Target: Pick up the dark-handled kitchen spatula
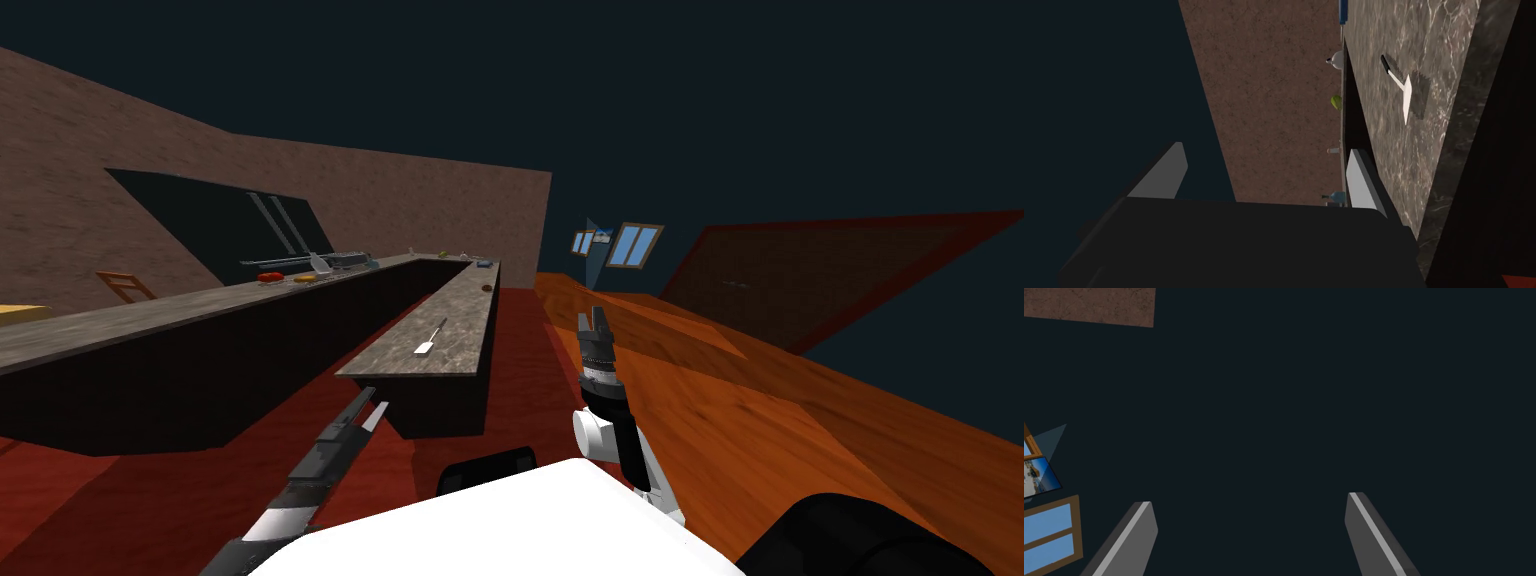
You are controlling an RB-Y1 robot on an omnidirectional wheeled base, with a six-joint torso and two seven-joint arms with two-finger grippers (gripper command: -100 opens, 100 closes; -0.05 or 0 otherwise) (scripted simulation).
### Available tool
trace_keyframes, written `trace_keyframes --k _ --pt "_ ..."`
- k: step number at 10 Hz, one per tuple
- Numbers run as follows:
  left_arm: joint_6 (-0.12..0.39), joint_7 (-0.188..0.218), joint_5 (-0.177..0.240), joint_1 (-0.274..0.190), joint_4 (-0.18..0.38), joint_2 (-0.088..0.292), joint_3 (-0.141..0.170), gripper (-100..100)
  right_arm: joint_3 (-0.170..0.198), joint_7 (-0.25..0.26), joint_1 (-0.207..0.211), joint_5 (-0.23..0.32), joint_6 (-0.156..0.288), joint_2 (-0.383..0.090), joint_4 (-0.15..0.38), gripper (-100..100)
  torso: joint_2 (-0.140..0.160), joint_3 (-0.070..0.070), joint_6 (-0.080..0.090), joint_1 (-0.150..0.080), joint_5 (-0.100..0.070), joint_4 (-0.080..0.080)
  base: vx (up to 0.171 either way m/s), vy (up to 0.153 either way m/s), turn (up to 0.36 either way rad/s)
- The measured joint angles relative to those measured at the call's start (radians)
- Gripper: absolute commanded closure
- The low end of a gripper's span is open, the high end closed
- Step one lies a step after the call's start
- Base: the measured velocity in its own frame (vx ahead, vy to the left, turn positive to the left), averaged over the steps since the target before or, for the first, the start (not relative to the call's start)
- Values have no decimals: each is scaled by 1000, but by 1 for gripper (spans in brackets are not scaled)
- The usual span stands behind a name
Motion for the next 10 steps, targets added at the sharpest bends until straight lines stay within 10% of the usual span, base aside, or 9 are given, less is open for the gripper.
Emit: trace_keyframes --k 10 --pt "51 39 60 92 216 266 -71 -100 0 0 0 0 0 0 0 0 -2 -1 0 0 0 0 14 -77 -55"
